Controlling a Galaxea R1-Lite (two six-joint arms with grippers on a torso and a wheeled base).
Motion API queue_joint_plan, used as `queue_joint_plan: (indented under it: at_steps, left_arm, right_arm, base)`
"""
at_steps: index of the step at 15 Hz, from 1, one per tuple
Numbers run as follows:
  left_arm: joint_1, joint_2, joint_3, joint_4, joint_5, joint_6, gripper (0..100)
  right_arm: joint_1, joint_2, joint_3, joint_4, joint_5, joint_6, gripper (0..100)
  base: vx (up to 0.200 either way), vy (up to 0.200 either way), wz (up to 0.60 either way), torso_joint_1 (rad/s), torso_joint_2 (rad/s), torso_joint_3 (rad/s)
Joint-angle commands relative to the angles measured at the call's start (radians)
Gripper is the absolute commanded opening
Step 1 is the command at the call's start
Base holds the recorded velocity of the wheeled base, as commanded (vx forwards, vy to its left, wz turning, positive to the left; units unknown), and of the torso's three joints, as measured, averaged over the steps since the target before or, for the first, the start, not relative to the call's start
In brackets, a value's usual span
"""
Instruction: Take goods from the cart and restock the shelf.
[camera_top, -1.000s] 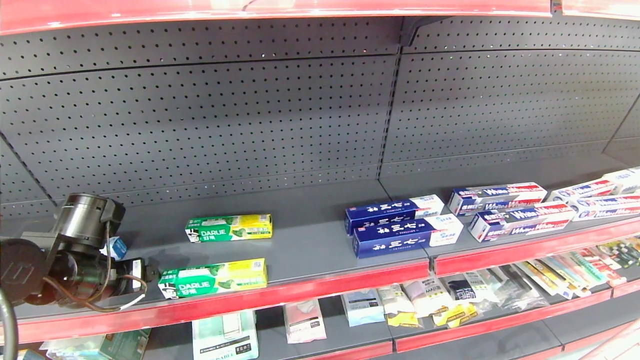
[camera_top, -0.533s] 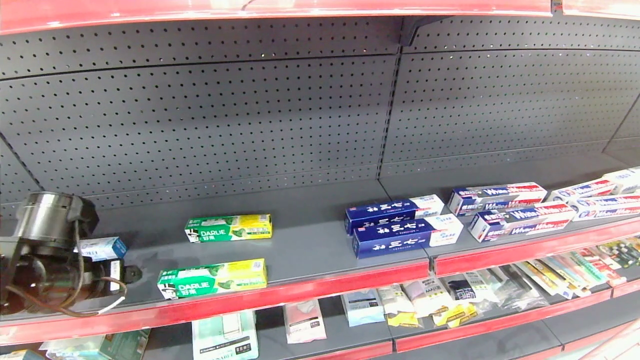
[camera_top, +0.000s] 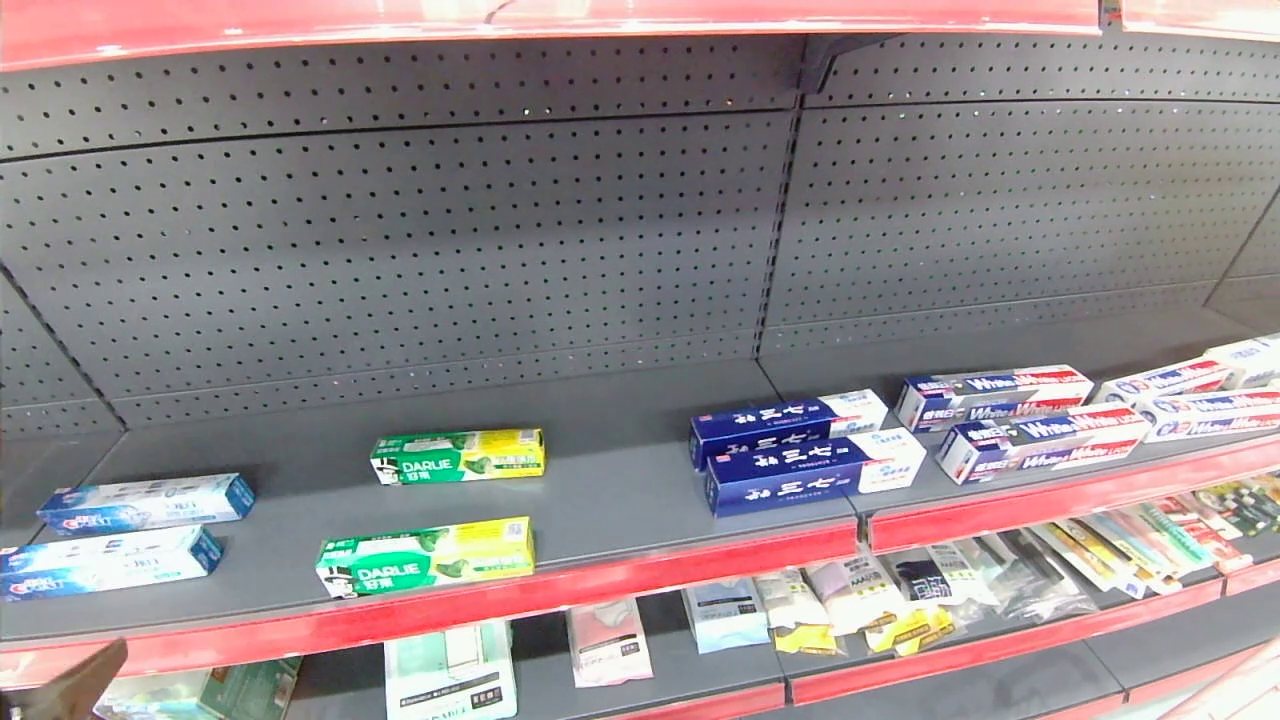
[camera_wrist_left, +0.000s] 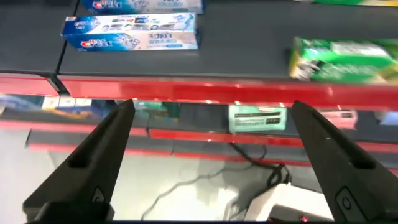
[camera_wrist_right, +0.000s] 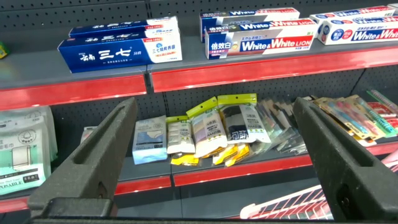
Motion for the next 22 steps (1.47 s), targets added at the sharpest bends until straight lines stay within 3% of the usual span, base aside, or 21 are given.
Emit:
queue_joint_plan:
  at_steps: [1,2,3,4,5,6,8,9,10,11,13,18,22]
  left_arm:
    - [-0.025,-0.607,0.097,0.231,-0.124,0.056,100]
    - [-0.025,-0.606,0.098,0.223,-0.123,0.033,100]
    - [-0.025,-0.606,0.128,0.194,-0.135,-0.011,100]
    - [-0.025,-0.606,0.184,0.157,-0.112,0.007,100]
    - [-0.025,-0.606,0.218,0.081,-0.051,0.024,100]
    - [-0.025,-0.606,0.235,0.042,-0.011,0.020,100]
    - [-0.025,-0.606,0.264,-0.008,0.017,-0.020,100]
    - [-0.025,-0.606,0.336,-0.180,0.107,-0.022,100]
    - [-0.025,-0.606,0.336,-0.205,0.135,-0.026,100]
    - [-0.025,-0.606,0.336,-0.180,0.110,-0.039,100]
    - [-0.025,-0.606,0.336,-0.180,-0.006,-0.037,100]
    - [-0.025,-0.606,0.336,-0.175,-0.009,-0.046,100]
    - [-0.025,-0.606,0.336,-0.174,-0.029,-0.036,100]
  right_arm:
    - [0.000,0.002,0.000,0.000,0.000,-0.001,100]
    - [0.000,0.002,0.000,0.000,0.000,-0.001,100]
    - [0.000,0.002,0.000,0.000,0.000,-0.001,100]
    - [0.000,0.002,0.000,0.000,0.000,0.000,100]
    - [0.000,0.002,0.000,0.000,0.000,0.000,100]
    - [0.000,0.002,0.000,0.000,0.000,-0.001,100]
    - [0.000,0.002,0.000,0.000,0.000,0.000,100]
    - [0.000,0.002,0.000,0.000,0.000,-0.001,100]
    - [0.000,0.002,0.000,0.000,0.000,-0.001,100]
    - [0.000,0.002,0.000,0.000,0.000,0.000,100]
    - [0.000,0.002,0.000,0.000,0.000,-0.001,100]
    - [0.000,0.002,0.000,0.000,0.000,-0.001,100]
    - [0.000,0.002,0.000,0.000,0.000,-0.001,100]
  base:
    - [0.000,0.000,0.00,0.000,0.00,0.000]
    - [0.000,0.000,0.00,0.000,0.00,0.000]
    - [0.000,0.000,0.00,0.000,0.00,0.000]
    - [0.000,0.000,0.00,0.000,0.00,0.000]
    - [0.000,0.000,0.00,0.000,0.00,0.000]
    - [0.000,0.000,0.00,0.000,0.00,0.000]
    - [0.000,0.000,0.00,0.000,0.00,0.000]
    - [0.000,0.000,0.00,0.000,0.00,0.000]
    - [0.000,0.000,0.00,0.000,0.00,0.000]
    - [0.000,0.000,0.00,0.000,0.00,0.000]
    - [0.000,0.000,0.00,0.000,0.00,0.000]
    - [0.000,0.000,0.00,0.000,0.00,0.000]
    - [0.000,0.000,0.60,0.001,0.00,0.001]
